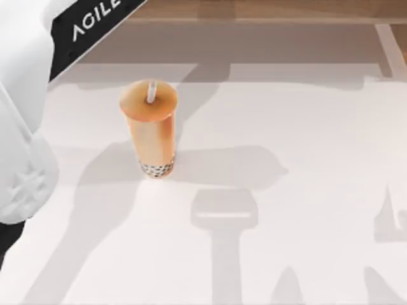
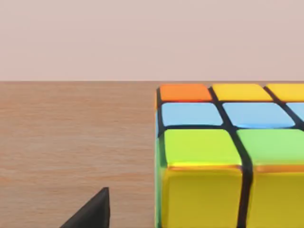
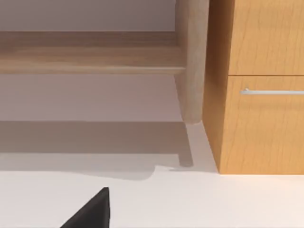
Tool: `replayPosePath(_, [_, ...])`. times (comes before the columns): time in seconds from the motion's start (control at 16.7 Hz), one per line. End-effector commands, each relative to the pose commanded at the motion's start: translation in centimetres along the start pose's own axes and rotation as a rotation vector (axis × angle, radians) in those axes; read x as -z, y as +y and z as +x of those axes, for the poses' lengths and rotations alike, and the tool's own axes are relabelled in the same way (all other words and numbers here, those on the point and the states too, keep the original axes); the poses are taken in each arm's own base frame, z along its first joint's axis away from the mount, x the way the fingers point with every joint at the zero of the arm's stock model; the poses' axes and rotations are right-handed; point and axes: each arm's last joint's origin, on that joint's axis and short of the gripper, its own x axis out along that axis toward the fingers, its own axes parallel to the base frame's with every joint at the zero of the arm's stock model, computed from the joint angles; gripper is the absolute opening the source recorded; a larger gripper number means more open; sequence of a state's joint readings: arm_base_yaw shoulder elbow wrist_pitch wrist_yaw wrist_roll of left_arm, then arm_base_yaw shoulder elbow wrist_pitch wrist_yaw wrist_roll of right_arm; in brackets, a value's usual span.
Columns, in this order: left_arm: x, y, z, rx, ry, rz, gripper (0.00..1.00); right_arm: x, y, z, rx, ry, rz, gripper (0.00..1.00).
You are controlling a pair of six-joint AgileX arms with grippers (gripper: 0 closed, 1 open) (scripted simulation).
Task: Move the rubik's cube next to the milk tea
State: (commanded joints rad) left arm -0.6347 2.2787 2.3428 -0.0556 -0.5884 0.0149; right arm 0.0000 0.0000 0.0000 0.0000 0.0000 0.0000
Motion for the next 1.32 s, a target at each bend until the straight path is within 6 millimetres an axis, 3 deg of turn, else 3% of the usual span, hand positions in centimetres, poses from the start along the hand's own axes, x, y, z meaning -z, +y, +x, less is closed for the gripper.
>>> replayPosePath(0.78, [0.0,0.0,0.0,0.0,0.0,0.0,0.02,0.0,0.0,0.0,0.0,0.0,0.0,1.0])
replayPosePath(1.32, [-0.05,-0.12,-0.11,0.003,-0.001,0.001,0.0,0.0,0.0,0.0,0.0,0.0,0.0,1.0])
